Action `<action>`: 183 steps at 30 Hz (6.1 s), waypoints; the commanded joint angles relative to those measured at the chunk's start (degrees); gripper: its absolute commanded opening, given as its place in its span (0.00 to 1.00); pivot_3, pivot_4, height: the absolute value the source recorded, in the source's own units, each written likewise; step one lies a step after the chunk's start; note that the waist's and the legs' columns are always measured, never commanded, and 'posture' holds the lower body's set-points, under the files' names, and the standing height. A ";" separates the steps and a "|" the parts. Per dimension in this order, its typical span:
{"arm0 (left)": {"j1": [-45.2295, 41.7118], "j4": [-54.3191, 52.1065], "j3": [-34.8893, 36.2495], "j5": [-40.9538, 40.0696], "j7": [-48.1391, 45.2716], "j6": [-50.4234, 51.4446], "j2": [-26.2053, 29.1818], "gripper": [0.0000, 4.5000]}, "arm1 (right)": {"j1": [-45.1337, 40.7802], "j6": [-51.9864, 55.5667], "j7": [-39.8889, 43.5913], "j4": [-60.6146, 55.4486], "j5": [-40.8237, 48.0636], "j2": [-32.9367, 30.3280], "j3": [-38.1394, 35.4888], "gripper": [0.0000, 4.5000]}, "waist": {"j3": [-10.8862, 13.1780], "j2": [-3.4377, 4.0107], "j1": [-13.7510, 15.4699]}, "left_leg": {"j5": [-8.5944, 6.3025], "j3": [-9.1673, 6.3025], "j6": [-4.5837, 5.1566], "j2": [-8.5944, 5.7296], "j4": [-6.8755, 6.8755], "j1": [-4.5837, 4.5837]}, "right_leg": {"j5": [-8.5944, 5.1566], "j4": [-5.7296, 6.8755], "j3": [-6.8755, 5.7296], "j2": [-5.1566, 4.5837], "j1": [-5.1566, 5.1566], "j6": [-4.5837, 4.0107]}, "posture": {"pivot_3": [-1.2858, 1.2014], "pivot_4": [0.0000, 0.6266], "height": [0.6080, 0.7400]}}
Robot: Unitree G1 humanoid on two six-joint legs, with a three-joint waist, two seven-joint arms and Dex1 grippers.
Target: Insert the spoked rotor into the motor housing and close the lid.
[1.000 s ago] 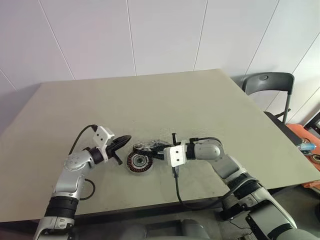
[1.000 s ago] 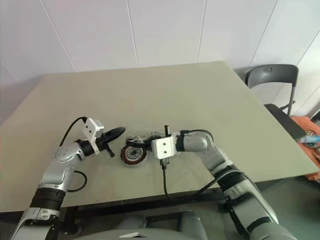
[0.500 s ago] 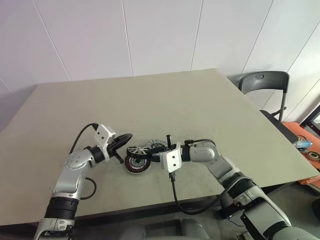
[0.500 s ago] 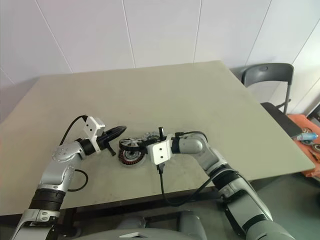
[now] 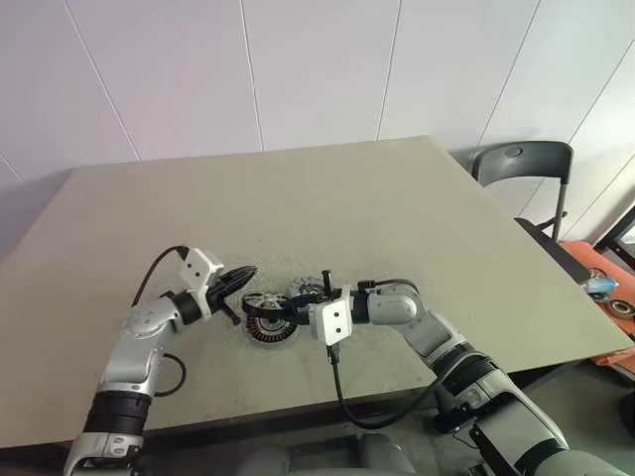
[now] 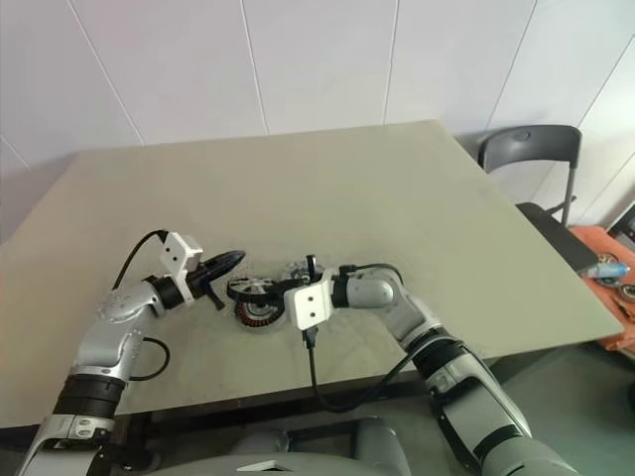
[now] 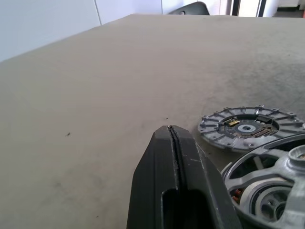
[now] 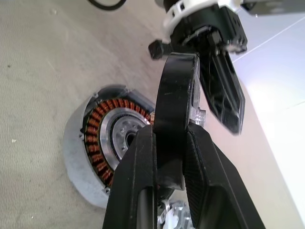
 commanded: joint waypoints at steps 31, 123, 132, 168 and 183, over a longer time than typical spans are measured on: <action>0.00 5.06 1.47 -0.72 -1.71 -6.29 0.25 0.00 | -1.64 2.56 0.68 1.77 3.45 0.87 -1.43 0.54 | 0.00 0.01 0.02 | 0.01 0.00 -0.02 0.00 0.01 0.01 | 0.03 0.02 0.00 0.00 0.00 -0.04 | 0.52 0.00 1.00; 9.19 -3.58 -0.82 -7.34 -19.45 6.11 10.08 0.00 | -0.74 58.72 10.69 -16.36 23.45 0.56 -8.65 0.01 | 0.00 0.17 0.05 | 0.01 0.03 -0.03 0.18 -0.01 -0.05 | 0.02 0.05 -0.01 0.05 -0.12 -0.03 | 0.52 0.00 1.00; 9.34 -4.56 -1.04 -7.04 -18.58 6.20 9.50 0.00 | -4.59 55.32 16.14 -22.42 19.34 -6.96 -3.49 0.21 | 0.02 0.19 -0.23 | 0.01 0.06 -0.02 0.21 -0.01 -0.07 | -0.09 0.02 -0.02 0.05 -0.13 0.15 | 0.52 0.00 1.00; 8.70 -8.45 -2.46 -6.87 -14.48 9.55 8.96 0.00 | -5.99 43.59 23.51 -22.93 12.99 -9.97 1.39 0.93 | 0.02 0.18 0.05 | 0.01 0.05 -0.03 0.28 -0.01 -0.12 | -0.03 -0.08 -0.13 0.07 -0.11 0.04 | 0.52 0.00 1.00; 9.07 -12.99 -1.73 -7.63 -11.81 13.08 9.50 0.00 | -5.38 37.09 24.79 -16.88 7.37 -8.26 7.44 0.43 | 0.02 0.19 0.11 | 0.01 0.04 -0.03 0.29 0.00 -0.09 | -0.03 -0.04 -0.14 0.09 -0.11 0.05 | 0.52 0.00 1.00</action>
